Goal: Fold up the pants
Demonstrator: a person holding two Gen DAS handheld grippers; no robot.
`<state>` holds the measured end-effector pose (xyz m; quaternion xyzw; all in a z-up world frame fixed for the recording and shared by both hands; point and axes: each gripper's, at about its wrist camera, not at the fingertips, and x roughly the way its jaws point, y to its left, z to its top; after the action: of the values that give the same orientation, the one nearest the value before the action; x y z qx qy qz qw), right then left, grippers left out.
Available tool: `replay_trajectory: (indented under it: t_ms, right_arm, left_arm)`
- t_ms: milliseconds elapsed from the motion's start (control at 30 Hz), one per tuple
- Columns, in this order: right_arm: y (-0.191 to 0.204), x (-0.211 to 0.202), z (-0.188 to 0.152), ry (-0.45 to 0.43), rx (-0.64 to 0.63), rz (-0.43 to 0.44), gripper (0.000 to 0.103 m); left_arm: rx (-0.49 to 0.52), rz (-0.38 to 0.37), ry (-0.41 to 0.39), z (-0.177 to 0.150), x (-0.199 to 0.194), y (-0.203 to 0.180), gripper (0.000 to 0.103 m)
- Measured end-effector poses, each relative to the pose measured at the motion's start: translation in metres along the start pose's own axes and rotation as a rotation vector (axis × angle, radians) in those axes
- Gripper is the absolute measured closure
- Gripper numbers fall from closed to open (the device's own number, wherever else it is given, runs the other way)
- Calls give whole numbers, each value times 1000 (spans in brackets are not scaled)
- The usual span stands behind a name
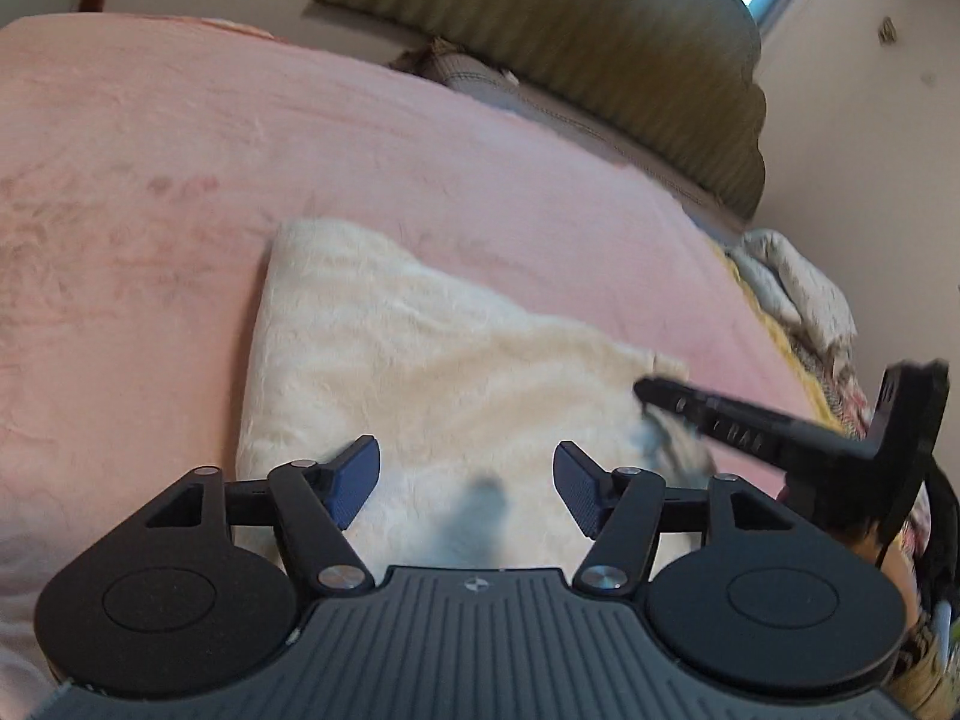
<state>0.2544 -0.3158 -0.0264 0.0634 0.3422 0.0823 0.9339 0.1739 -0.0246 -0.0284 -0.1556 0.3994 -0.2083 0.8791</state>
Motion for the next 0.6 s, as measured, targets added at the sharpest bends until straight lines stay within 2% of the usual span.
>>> replay_trajectory:
  t_ms: [100, 167, 200, 300, 367, 400, 467, 500, 533, 567, 600]
  right_arm:
    - [5, -22, -9, -39, 29, -25, 88]
    - [26, -48, -17, -82, -53, -49, 88]
    - [33, -58, -22, -95, -87, -9, 88]
    - [45, -73, -41, -56, -134, 119, 87]
    - [51, -62, -58, 30, -197, 60, 87]
    - [51, -58, -67, 42, -225, 30, 87]
    - [41, -66, -71, 16, -152, 64, 87]
    - [34, -72, -68, 12, -99, 91, 87]
    - [27, -79, -67, -12, -60, 109, 83]
    - [17, -86, -66, -40, -21, 111, 73]
    - [5, -90, -66, -56, 22, 101, 65]
  left_arm:
    - [-6, -40, -82, -2, -19, 5, 38]
    - [48, -31, -94, -5, -27, 1, 37]
    - [83, -24, -77, -7, -27, -2, 37]
    - [199, 20, 2, -26, -11, -10, 36]
    - [279, 53, -17, -38, -7, -16, 36]
    - [300, 66, -31, -41, -10, -20, 36]
    - [304, 45, -80, -38, -24, -21, 36]
    - [290, 30, -117, -34, -32, -18, 34]
    - [271, 25, -153, -30, -40, -13, 26]
    - [246, 29, -180, -24, -46, -5, 14]
    - [218, 30, -195, -20, -49, 3, 8]
